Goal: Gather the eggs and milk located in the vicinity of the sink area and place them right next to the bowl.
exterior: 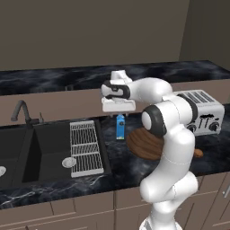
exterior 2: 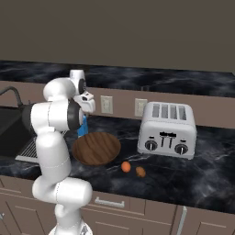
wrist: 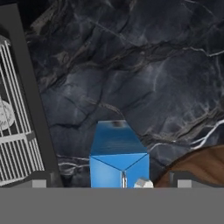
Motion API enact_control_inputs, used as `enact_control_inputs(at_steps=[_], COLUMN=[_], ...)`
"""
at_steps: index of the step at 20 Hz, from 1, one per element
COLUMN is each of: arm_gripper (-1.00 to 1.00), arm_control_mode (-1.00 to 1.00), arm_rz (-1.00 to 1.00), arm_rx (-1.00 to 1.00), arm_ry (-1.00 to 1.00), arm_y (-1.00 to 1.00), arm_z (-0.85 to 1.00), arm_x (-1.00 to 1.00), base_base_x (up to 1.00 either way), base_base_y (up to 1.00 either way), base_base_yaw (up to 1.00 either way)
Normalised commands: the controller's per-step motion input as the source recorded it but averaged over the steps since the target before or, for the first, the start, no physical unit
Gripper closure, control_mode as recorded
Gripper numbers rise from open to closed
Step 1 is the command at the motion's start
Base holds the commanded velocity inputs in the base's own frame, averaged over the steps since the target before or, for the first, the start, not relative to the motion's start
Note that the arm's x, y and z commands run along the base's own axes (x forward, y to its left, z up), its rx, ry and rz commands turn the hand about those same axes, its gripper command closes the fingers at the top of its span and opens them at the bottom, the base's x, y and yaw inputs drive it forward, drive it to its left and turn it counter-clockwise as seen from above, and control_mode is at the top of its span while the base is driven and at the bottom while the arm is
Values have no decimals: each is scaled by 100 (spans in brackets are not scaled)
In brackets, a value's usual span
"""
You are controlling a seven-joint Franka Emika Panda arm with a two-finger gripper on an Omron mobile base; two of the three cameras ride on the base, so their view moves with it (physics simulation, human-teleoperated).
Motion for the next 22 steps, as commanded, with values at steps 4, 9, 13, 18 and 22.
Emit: enact_control_inputs(at_steps=[4,9,13,18,22], arm_gripper=[-100,-100,-100,100,100], arm_control_mode=[-100,-100,-100,-100,-100], arm_rz=[0,0,0,0,0], arm_rx=[0,0,0,0,0], arm_ry=[1,0,0,0,0], arm_y=[0,0,0,0,0], arm_z=[-28,-24,-22,-14,-5], arm_x=[0,-2,-9,0,0], base_base_x=[0,0,0,0,0], base_base_y=[0,0,0,0,0], base_base_yaw=[0,0,0,0,0])
